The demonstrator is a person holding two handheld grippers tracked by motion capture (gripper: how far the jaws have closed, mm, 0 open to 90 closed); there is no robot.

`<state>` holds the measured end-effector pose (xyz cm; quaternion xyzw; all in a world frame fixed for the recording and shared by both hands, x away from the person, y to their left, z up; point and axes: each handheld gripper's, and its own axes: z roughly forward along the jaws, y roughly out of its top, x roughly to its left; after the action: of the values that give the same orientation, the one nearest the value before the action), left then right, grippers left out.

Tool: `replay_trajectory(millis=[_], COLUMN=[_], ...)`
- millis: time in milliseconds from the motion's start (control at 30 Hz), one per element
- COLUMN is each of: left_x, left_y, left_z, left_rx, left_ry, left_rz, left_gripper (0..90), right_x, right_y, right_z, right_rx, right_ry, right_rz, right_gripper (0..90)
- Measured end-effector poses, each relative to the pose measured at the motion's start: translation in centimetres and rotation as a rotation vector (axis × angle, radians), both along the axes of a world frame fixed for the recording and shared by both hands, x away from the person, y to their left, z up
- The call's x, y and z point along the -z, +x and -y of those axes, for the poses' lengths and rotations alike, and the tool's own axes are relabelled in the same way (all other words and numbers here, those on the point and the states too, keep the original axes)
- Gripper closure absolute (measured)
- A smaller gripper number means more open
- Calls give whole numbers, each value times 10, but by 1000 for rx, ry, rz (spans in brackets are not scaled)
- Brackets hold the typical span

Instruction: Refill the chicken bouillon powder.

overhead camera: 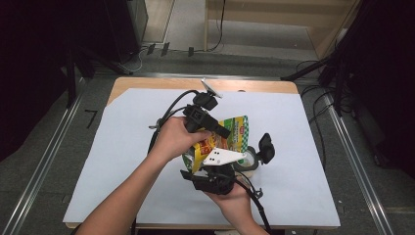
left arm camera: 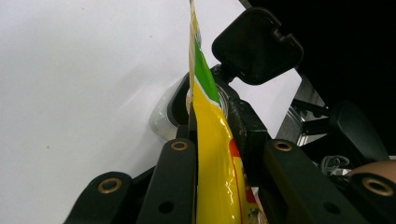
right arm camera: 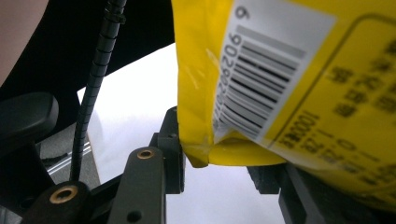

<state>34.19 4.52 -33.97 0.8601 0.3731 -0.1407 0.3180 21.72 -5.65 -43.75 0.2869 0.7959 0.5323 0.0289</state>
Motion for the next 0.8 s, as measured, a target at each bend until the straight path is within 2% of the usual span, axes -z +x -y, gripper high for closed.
replay_trajectory(millis=[800], left_x=[0], left_y=[1], left_z=[0], left_rx=[-1], left_ry=[-4], left_rz=[-10], left_gripper=[806], right_x=[1], right_y=[-1], right_z=[0], right_rx=[0], right_ry=[-16], right_rz=[16], right_gripper=[643])
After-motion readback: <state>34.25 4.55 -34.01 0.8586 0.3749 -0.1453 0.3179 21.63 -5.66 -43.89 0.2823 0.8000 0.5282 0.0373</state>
